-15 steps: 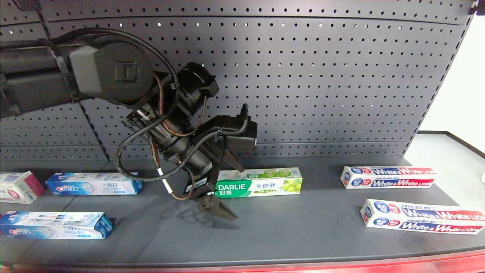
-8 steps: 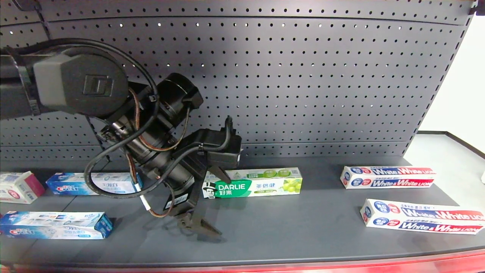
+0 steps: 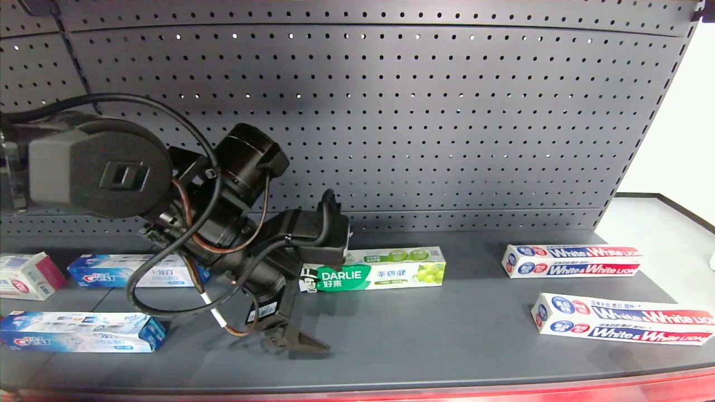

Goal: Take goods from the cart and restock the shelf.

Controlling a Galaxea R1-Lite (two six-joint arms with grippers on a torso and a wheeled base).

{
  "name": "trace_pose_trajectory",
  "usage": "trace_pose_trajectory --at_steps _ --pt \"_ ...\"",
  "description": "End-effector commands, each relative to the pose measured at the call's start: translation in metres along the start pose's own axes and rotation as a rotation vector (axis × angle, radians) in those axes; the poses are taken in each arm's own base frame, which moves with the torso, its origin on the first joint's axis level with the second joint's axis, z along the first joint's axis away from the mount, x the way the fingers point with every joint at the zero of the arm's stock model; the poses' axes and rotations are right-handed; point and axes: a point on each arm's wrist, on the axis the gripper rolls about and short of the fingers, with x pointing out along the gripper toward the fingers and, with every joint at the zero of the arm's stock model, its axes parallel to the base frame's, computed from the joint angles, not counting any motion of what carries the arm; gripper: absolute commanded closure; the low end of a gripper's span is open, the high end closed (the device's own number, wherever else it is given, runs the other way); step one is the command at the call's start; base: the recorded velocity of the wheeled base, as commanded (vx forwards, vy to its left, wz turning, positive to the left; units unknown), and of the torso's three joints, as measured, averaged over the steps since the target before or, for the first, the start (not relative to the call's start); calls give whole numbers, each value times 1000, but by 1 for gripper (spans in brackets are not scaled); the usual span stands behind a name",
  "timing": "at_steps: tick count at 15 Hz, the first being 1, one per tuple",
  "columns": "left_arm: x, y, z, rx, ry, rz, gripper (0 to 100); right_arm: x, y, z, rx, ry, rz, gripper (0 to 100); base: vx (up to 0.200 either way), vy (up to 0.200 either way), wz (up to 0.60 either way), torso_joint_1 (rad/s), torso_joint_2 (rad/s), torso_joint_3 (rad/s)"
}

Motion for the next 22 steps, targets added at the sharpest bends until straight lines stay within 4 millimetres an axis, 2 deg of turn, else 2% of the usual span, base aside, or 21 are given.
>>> trace_pose_trajectory --at_steps 1,10,16,22 --pt "-7 -5 -1 2 -7 22 0 0 0 -1 0 -1 1 100 0 0 0 0 0 0" --pt "-1 10 3 -7 -11 145 0 1 0 -2 -3 4 4 100 0 0 0 0 0 0" --pt "16 42 4 -10 -12 171 0 1 0 -6 -3 9 5 100 0 0 0 0 0 0" --pt "18 53 -3 -28 2 186 0 1 0 -10 -4 10 9 100 0 0 0 0 0 0"
